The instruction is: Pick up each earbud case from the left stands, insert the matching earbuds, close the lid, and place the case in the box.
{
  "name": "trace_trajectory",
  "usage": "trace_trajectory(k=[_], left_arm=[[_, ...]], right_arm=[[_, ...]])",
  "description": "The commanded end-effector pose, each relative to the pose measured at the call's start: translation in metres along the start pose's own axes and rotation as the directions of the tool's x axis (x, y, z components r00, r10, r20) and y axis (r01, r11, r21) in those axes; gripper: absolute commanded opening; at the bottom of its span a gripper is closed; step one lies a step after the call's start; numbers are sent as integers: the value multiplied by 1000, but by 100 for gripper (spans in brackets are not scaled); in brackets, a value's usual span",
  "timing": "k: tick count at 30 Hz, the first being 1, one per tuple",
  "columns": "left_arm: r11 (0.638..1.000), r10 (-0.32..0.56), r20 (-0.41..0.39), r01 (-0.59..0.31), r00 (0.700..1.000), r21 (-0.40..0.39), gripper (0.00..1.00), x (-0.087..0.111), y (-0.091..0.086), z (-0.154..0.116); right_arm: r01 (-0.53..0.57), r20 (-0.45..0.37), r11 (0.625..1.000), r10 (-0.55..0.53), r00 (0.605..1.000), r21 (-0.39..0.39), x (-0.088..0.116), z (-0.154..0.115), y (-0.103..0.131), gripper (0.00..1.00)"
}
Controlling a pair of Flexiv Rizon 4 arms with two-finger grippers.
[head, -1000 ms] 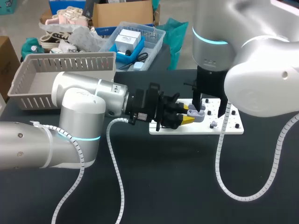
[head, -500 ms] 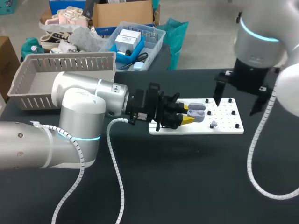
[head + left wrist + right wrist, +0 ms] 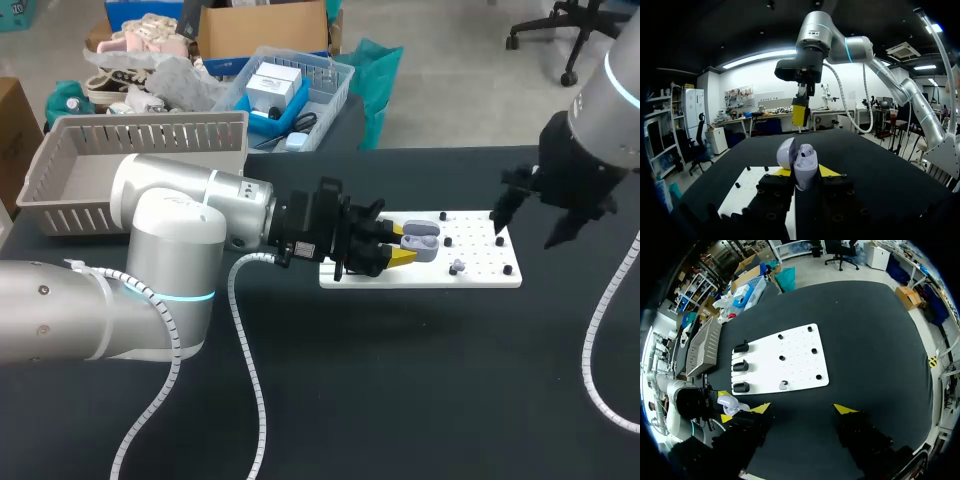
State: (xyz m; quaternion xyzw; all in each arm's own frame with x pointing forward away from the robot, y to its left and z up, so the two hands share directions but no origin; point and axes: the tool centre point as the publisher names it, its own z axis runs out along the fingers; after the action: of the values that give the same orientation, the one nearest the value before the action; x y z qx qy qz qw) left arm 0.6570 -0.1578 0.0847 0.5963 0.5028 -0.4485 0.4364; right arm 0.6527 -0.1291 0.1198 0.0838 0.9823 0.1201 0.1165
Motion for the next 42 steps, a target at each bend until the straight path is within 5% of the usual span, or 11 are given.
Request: trace_trajectory(k=[1,13,25,36,42], left_arm=[[1000,1,0,-1,1000,-3,0,0,-1,0],[1000,1,0,-1,1000,-3,0,0,-1,0],[1000,1,0,-1,1000,-3,0,0,-1,0],[1000,1,0,-1,1000,-3,0,0,-1,0],[1000,1,0,-1,1000,-3,0,0,-1,0]], right_arm=[[19,1,998,-19,1000,-67,-6,18,-2,64],[-42,-1,998,42,999,-47,-8,40,0,69],[-119,33,992,121,992,-40,-8,62,16,46],[-216,31,972,219,975,-89,-9,75,19,56],[-218,53,969,226,973,-117,-3,76,29,46]])
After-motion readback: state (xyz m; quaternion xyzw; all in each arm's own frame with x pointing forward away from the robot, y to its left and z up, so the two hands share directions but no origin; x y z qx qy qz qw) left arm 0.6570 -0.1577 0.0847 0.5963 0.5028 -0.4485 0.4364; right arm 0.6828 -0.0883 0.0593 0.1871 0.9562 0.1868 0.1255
